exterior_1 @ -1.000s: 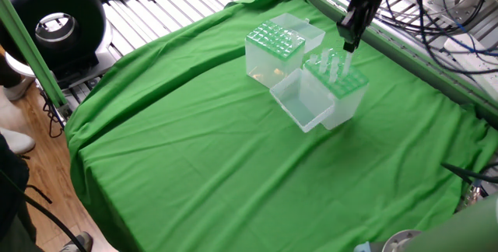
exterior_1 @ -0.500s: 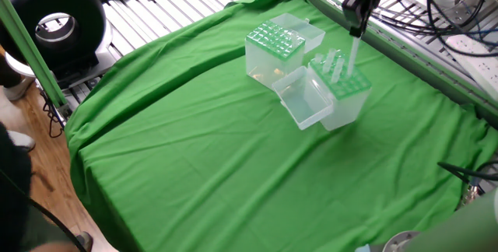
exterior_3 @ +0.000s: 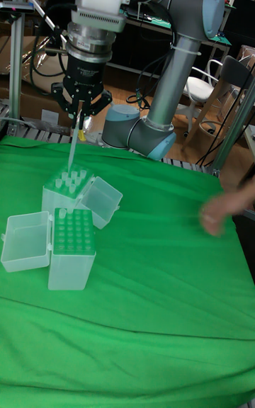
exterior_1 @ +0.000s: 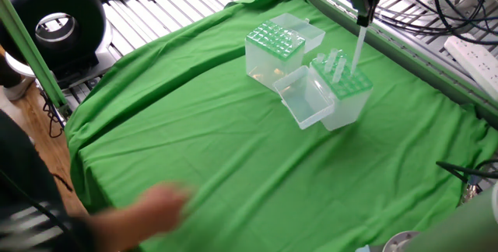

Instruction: Insert a large pipette tip into the holder for large pipette tips

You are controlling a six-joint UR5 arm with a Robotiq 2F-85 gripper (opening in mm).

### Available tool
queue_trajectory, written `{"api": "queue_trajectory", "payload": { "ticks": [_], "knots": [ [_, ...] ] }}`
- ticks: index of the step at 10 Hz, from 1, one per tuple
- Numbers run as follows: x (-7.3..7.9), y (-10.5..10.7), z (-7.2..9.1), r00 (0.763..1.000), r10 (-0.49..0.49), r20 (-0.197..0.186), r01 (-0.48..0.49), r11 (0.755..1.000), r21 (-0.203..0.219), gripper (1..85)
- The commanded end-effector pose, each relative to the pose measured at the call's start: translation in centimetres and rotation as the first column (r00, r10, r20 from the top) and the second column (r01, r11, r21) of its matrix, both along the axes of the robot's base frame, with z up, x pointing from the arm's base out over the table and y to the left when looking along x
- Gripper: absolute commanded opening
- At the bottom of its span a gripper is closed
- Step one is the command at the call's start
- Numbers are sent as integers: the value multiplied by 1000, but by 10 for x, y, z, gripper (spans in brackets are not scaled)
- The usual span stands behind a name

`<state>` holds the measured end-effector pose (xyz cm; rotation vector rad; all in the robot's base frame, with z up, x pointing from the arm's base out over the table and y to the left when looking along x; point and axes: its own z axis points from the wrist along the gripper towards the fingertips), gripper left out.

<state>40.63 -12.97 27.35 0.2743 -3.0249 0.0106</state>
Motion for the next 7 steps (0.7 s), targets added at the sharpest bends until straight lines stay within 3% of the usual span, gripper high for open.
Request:
{"api": "queue_trajectory", "payload": {
  "ticks": [1, 4, 5, 7],
  "knots": [
    [12, -1, 3, 999, 11, 46, -11, 1000, -4, 43],
    [22, -3, 3, 996, 1, 84, 0, 1000, -14, 43],
    [16, -3, 10, 998, -3, 65, 4, 1000, -14, 43],
    [2, -5, 63, 1000, 10, 15, -10, 1000, -6, 37]
  ]
}}
